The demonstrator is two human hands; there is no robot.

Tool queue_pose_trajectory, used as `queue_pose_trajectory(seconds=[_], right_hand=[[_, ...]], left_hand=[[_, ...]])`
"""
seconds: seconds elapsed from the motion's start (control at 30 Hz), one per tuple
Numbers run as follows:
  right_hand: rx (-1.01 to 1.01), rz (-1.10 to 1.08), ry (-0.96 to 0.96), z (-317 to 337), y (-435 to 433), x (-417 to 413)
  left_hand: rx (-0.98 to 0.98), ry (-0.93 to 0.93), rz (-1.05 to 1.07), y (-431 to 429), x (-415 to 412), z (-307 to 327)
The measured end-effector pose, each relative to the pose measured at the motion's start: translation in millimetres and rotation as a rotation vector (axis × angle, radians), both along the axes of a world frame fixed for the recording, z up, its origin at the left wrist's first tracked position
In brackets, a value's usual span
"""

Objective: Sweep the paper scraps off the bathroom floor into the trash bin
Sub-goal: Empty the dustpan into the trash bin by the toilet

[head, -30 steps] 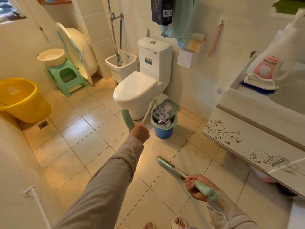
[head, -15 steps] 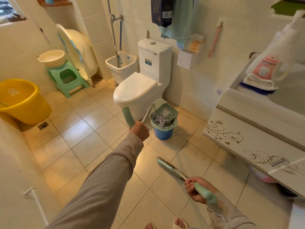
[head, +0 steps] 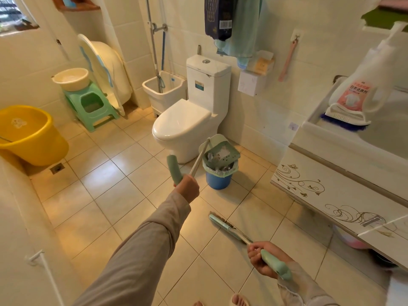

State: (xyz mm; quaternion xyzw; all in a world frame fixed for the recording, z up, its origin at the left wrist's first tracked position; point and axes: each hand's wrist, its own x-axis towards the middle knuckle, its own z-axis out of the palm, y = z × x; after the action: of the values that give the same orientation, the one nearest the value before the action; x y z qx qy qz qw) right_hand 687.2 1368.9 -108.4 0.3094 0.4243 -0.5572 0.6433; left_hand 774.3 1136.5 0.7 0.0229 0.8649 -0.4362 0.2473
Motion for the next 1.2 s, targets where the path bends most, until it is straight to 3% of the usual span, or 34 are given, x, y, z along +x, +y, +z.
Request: queue_pose_trajectory(seconds=[0.5, 0.73, 0.93, 1.2], right_hand=[[-0.007, 0.029, -0.007, 0, -2, 3], [-0.007, 0.081, 0.009, -1, -5, 8], [-0.001, 0.09, 0.017, 1, -7, 7], [0.009, 0.066, 0.006, 1, -1, 3]], left_hand=[[0.02, 0.102, 0.146, -10, 9, -5], [-0.053, 0.093, 0.062, -20, 16, 10], [-0.124, -0.084, -0.161, -16, 17, 7], [-0.079, 0.074, 0.0, -15, 18, 8]])
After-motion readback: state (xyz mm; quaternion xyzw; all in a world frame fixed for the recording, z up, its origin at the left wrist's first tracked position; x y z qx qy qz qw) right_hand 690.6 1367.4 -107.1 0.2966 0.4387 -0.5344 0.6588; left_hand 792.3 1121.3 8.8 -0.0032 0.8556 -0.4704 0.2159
